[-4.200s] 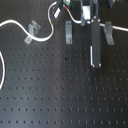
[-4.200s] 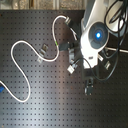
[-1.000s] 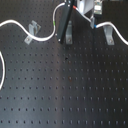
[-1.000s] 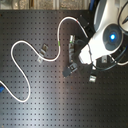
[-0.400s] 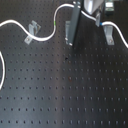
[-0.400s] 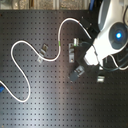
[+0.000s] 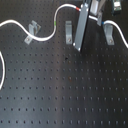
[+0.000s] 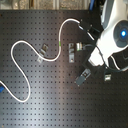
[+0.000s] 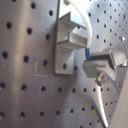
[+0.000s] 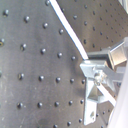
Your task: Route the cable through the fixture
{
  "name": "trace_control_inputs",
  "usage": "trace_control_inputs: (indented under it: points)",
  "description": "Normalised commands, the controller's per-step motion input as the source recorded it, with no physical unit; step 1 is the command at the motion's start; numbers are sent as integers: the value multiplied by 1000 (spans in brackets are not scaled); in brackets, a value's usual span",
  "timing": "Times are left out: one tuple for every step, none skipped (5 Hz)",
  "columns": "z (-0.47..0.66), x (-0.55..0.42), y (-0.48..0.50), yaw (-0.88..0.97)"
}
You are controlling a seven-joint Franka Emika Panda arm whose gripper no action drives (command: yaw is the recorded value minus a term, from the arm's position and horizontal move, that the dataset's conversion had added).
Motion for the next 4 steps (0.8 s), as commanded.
trace_control_inputs:
  points:
    - [-9,-292,194,-234]
    - [-3,-240,176,-569]
    - [-22,-167,101,-680]
    - [14,-170,88,-683]
